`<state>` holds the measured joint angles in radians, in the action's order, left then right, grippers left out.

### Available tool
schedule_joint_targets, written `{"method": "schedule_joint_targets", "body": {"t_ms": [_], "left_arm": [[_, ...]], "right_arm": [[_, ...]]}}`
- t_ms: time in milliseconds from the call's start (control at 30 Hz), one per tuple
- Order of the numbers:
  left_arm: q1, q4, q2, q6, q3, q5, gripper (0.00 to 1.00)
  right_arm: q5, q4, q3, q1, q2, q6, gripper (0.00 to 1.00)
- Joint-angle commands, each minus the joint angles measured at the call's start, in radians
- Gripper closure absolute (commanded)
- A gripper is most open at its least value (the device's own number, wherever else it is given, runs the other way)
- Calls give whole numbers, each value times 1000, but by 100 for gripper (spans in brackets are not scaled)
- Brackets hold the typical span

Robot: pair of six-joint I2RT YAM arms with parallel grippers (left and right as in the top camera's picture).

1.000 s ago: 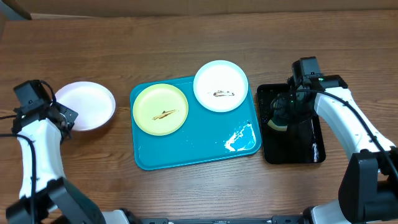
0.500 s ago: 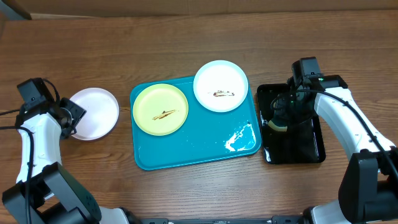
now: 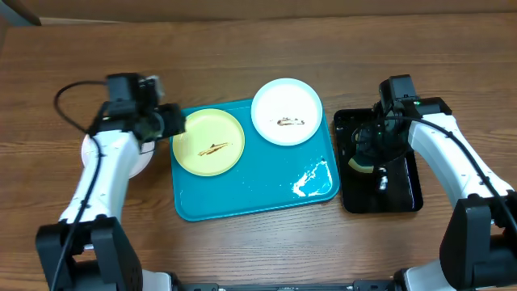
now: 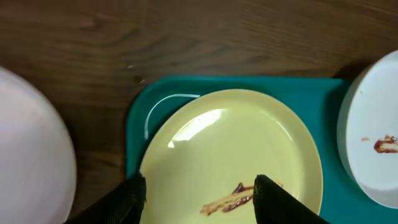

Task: Clean dirty plates on tray and stack at the side
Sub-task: 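Release the white plate and grasp the yellow plate rim with left gripper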

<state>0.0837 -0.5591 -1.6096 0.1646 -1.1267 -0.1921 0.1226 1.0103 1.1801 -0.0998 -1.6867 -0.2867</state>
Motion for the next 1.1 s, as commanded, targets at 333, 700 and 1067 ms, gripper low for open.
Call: {"method": "schedule_joint_targets", "body": {"t_ms": [333, 700, 1067], "left_arm": [[-115, 94, -100, -91, -22, 255, 42], [-115, 100, -243, -98, -22, 293, 40], [-117, 5, -267, -90, -22, 243, 86]], "right_arm": [[-10, 18, 19, 3, 15, 7, 96], [-10, 25, 19, 3, 15, 6, 96], [-10, 31, 19, 3, 15, 7, 96]]}}
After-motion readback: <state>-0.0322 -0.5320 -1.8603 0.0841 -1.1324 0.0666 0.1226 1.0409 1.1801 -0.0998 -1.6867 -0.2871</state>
